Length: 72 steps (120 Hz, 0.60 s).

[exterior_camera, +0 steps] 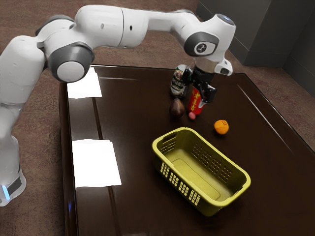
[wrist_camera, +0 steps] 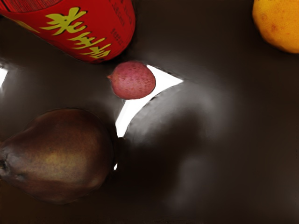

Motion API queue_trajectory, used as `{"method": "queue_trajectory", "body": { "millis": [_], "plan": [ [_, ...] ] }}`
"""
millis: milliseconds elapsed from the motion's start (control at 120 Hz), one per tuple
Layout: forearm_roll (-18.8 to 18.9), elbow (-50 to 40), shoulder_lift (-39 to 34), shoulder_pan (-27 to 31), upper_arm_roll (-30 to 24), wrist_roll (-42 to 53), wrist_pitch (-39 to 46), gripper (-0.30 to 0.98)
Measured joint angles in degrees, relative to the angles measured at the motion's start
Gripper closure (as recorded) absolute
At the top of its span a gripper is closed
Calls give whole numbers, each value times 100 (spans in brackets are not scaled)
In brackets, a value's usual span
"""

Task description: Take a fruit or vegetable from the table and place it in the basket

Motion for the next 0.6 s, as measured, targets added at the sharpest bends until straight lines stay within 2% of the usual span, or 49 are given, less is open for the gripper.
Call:
{"method": "queue_trajectory", "body": {
  "millis": [175,433,600],
  "plan": [
    [-180,20,36,24,-10,-609,83,0],
    [-246,-18,14,91,-18,-1271,127,0],
    [-456,-83,199,185,-39,-1663,164,0]
  ]
}}
